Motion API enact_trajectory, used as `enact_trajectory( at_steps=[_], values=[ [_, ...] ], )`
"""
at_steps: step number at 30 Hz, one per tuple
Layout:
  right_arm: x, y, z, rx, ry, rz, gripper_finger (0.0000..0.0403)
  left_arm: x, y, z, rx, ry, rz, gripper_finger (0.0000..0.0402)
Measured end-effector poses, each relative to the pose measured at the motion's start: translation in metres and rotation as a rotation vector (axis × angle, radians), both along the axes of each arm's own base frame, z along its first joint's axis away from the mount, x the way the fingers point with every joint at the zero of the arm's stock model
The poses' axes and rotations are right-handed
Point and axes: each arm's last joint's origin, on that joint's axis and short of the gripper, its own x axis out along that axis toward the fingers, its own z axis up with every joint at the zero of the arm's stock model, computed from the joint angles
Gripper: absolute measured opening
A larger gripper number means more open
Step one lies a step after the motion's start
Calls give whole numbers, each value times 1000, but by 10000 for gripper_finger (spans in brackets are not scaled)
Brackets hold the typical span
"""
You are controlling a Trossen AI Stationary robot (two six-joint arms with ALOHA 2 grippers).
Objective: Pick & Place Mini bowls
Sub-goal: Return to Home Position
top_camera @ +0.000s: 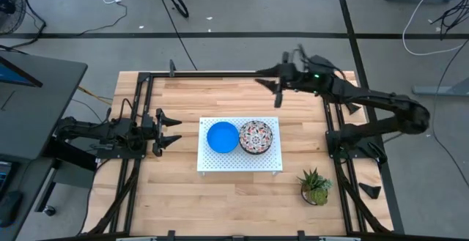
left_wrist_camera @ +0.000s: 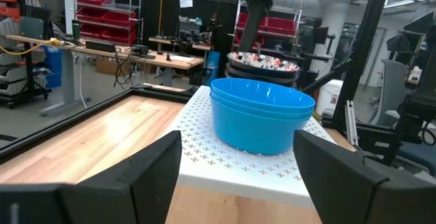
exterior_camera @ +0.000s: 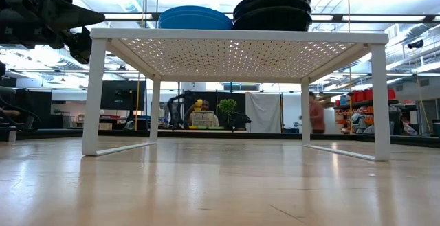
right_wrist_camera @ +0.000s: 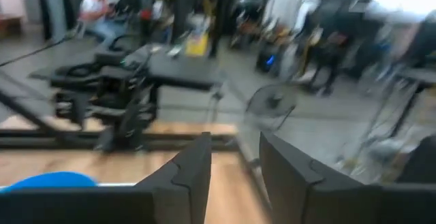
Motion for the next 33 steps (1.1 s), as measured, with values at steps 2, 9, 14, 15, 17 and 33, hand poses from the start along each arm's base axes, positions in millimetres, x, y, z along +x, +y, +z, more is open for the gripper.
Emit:
enact_trajectory(
  at_steps=[2,9,14,15,17,33],
  values=[
    [-16,-4,-8,-50,-54,-50,128,0,0,0,0,0,0,288],
    [-73,-8,-47,-142,-142,-386,128,0,0,0,0,1,0,288],
    [-106,-5,-80,-158,-176,-548,128,0,0,0,0,0,0,288],
    [-112,-4,-86,-159,-177,-569,128,0,0,0,0,0,0,288],
    [-123,-2,-98,-155,-174,-597,128,0,0,0,0,0,0,288],
    [-167,10,-166,-75,-242,-712,128,0,0,0,0,0,0,288]
  ],
)
